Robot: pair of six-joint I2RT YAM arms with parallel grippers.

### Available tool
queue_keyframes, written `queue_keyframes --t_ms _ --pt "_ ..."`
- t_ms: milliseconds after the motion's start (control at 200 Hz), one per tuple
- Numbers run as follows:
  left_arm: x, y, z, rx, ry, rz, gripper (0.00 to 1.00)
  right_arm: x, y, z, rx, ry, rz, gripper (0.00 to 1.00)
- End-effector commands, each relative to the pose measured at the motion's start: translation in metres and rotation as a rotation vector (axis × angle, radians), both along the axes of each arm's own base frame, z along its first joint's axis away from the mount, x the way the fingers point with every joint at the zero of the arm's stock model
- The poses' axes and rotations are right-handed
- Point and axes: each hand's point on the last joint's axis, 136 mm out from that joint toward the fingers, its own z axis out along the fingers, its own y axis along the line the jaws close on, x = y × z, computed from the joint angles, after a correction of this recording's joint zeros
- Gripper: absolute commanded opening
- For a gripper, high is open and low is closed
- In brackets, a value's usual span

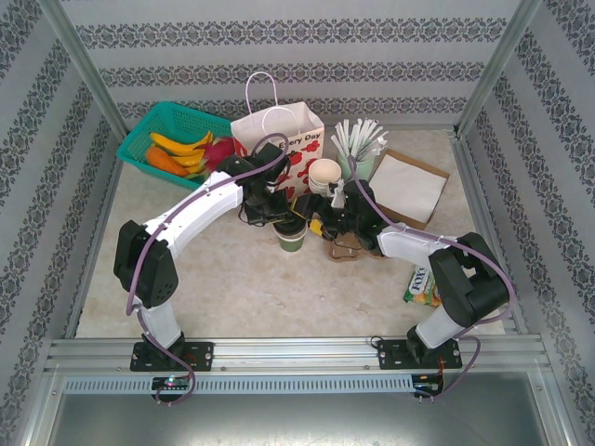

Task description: Pack the takeout coffee

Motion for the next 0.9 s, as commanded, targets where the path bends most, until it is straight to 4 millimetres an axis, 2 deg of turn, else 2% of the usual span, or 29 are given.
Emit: queue_keyframes --t_ms 0,510,729,894 --pt "-0.008 0.005 -0.007 0.06 0.029 -0.03 0.0 0.003 0.008 0.01 0.016 -0.024 0.016 0.94" --pt "-0.004 -0.011 -0.024 0.002 0.054 -0.048 0.0 0.002 0.008 0.009 0.017 -0.022 0.021 0.94" --pt "-0.01 -0.01 -0.045 0.018 0.098 -0.045 0.0 0.0 0.009 0.009 0.02 -0.021 0.026 0.94" --pt "-0.019 -0.005 -0.062 0.044 0.137 -0.044 0.0 -0.002 0.009 0.017 0.021 -0.047 0.046 0.94"
